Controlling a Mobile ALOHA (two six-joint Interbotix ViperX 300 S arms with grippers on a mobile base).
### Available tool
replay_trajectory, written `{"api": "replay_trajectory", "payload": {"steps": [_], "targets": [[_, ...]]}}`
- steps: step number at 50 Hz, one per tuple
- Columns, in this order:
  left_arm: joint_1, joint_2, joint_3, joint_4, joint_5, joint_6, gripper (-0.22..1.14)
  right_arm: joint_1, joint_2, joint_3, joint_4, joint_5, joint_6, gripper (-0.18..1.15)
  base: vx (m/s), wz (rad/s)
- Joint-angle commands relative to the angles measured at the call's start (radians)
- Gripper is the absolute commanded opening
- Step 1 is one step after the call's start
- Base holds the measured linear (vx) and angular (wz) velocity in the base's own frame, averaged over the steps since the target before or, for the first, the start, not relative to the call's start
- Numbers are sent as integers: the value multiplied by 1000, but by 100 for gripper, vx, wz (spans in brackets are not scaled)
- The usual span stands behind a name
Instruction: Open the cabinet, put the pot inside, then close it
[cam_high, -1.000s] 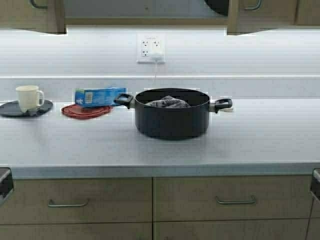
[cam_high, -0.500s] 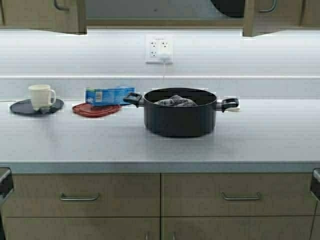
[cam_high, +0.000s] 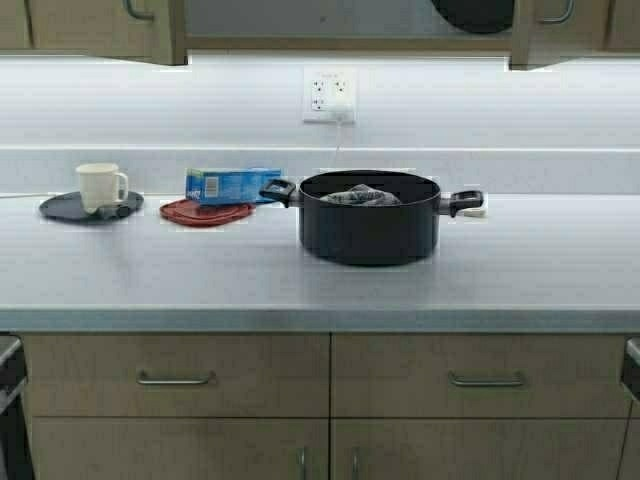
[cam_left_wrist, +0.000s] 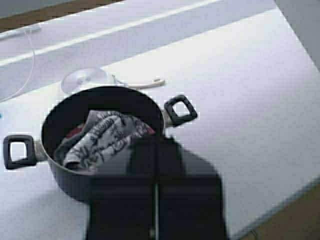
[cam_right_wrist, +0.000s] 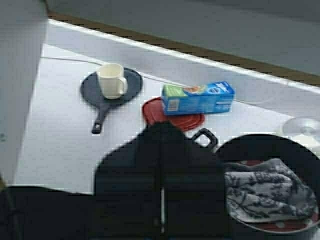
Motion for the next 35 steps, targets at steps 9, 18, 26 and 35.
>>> {"api": "replay_trajectory", "payload": {"steps": [9,18,26,35], "targets": [[229,140,-140,2,6,-78,3,-221,26,3,-2,35,3,6,-5,1],[236,29,-51,11,-6,-98,5,-267,-64,87,0,32,8,9,-2,0],[126,-94,67,87,-64,-106,36,-193,-173,199,3,37,61,53,0,0],[14,-202,261,97,-229,-222,99,-86,-296,387,40,-3,230,105,1,2]]}}
